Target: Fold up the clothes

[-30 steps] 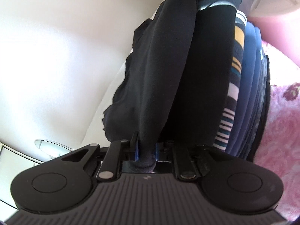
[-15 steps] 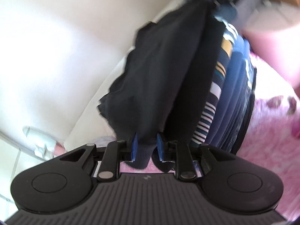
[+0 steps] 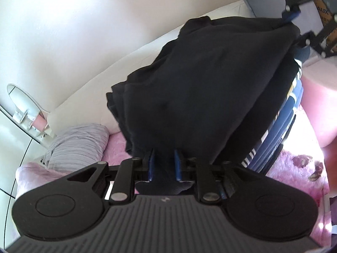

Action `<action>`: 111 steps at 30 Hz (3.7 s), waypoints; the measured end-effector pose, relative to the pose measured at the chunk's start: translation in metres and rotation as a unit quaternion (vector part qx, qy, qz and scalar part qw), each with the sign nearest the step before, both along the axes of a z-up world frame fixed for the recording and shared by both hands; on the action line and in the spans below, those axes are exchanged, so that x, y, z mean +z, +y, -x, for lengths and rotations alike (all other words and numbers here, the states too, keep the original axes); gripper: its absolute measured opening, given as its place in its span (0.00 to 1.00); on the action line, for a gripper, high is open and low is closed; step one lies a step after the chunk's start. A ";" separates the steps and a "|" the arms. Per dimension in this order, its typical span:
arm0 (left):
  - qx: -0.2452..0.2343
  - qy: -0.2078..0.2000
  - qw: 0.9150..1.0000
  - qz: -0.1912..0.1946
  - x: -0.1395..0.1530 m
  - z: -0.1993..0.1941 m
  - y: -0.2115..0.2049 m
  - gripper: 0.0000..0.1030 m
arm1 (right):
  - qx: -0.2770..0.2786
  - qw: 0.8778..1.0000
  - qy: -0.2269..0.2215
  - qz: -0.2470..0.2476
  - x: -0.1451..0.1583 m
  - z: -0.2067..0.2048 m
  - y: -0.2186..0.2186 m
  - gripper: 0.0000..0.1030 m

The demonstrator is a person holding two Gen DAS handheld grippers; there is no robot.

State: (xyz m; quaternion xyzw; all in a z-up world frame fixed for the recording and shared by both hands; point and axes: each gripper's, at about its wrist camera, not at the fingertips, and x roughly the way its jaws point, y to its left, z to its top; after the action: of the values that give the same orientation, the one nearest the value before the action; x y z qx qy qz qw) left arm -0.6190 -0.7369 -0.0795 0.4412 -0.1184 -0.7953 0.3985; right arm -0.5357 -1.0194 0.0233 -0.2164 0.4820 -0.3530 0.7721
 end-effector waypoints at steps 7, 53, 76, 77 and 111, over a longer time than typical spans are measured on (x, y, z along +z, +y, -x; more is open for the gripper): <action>0.006 0.009 1.000 0.003 0.006 -0.006 0.004 0.09 | -0.062 0.979 -0.168 -0.096 0.062 0.014 -0.003 0.28; 0.090 0.056 0.994 -0.035 0.036 0.020 0.029 0.36 | -0.286 0.846 -0.373 -0.254 0.013 0.143 -0.026 0.58; 0.179 0.227 0.952 -0.106 0.052 -0.075 0.180 0.98 | -0.329 0.841 -0.376 -0.209 0.036 0.051 0.141 0.81; 0.180 0.235 0.949 -0.105 0.053 -0.083 0.189 0.98 | -0.332 0.837 -0.381 -0.208 0.039 0.046 0.154 0.81; 0.297 0.252 0.914 -0.114 0.058 -0.023 0.286 0.98 | -0.262 0.877 -0.345 -0.207 0.053 0.109 0.179 0.81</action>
State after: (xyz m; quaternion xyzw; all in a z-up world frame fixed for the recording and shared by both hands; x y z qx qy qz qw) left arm -0.5956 -0.4505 -0.0212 0.2834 0.2136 -0.7335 0.5797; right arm -0.6449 -0.8407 0.0765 0.2182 0.2858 -0.4866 0.7962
